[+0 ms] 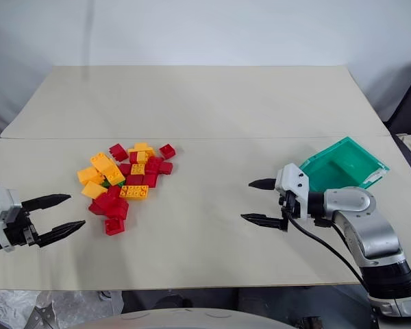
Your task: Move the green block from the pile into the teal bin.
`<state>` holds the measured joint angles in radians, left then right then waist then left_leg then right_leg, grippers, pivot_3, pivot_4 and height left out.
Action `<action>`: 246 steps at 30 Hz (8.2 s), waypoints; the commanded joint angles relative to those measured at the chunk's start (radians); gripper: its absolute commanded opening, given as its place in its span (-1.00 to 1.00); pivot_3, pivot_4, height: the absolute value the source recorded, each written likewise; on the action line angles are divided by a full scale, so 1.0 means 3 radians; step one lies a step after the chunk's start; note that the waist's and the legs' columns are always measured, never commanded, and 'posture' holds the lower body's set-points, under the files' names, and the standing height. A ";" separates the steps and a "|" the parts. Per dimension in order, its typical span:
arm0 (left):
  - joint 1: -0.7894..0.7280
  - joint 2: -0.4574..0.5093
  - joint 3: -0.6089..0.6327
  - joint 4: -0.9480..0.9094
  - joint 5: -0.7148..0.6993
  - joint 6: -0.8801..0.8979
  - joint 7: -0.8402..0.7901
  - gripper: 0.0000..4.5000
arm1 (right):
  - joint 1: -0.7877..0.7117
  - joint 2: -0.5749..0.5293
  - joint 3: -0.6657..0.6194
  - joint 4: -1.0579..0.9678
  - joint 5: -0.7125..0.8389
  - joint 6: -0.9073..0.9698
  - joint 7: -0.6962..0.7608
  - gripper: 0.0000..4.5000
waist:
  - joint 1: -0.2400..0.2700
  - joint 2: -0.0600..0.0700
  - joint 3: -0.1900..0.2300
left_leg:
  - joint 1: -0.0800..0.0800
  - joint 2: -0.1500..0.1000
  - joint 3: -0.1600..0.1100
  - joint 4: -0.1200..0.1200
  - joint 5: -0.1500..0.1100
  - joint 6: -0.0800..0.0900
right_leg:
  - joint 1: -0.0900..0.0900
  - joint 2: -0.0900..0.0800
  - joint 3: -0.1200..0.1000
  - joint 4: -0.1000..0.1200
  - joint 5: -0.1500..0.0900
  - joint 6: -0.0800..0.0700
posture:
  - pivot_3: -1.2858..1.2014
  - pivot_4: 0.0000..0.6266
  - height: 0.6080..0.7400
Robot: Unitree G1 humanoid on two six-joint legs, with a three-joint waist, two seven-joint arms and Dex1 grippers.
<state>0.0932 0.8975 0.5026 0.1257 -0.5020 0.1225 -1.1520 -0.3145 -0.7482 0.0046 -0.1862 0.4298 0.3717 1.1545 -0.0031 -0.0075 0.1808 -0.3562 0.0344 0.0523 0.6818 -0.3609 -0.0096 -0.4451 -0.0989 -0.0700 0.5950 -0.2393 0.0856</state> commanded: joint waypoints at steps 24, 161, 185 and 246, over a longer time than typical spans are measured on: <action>0.0120 -0.0260 0.0062 -0.0339 -0.0192 -0.0130 -0.0358 -0.62 | -0.0273 0.0385 0.0224 -0.0122 0.0125 0.0085 -0.0066 1.00 | 0.0011 -0.0002 -0.0002 | 0.0008 0.0000 0.0009 0.0002 0.0001 -0.0002 | 0.0000 0.0002 0.0013 0.0016 0.0000 -0.0001 | 0.03 -0.52 1.00; -0.3592 -0.1640 -0.2622 -0.0043 0.0823 0.2894 0.0608 0.41 | 0.0111 0.0233 -0.0426 -0.0220 -0.0006 -0.0052 -0.0860 1.00 | 0.0083 -0.0028 0.0002 | -0.0012 -0.0017 0.0046 0.0058 -0.0003 0.0017 | 0.0001 0.0007 0.0054 0.0003 0.0031 0.0052 | 0.03 -0.52 1.00; -0.1747 -0.0508 -0.0651 -0.0595 0.0078 0.1336 0.0082 0.99 | 0.0840 -0.0241 -0.0944 -0.1085 0.0454 0.0642 -0.0948 1.00 | 0.0084 -0.0026 0.0003 | -0.0004 -0.0014 0.0044 0.0057 -0.0005 0.0019 | 0.0003 0.0005 0.0060 0.0002 0.0032 0.0051 | 0.03 -0.52 1.00; -0.2003 -0.1611 -0.1703 -0.0342 0.0251 -0.0160 0.0200 1.00 | 0.0294 -0.0149 -0.1559 -0.0989 0.0016 0.1794 -0.1996 -0.36 | 0.0030 -0.0025 0.0004 | -0.0012 -0.0014 0.0047 0.0055 -0.0025 0.0038 | 0.0002 0.0005 0.0049 -0.0014 0.0036 0.0048 | 0.03 -0.52 1.00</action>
<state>-0.4743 0.4202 0.0165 0.0227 -0.4505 0.0828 -1.1035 -0.2310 -0.7481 -0.3881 -0.4997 0.4571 0.9373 0.5349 0.0058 -0.0150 0.1819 -0.3602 0.0302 0.0666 0.6986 -0.3684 0.0022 -0.4442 -0.0972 -0.0551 0.5901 -0.2280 0.1008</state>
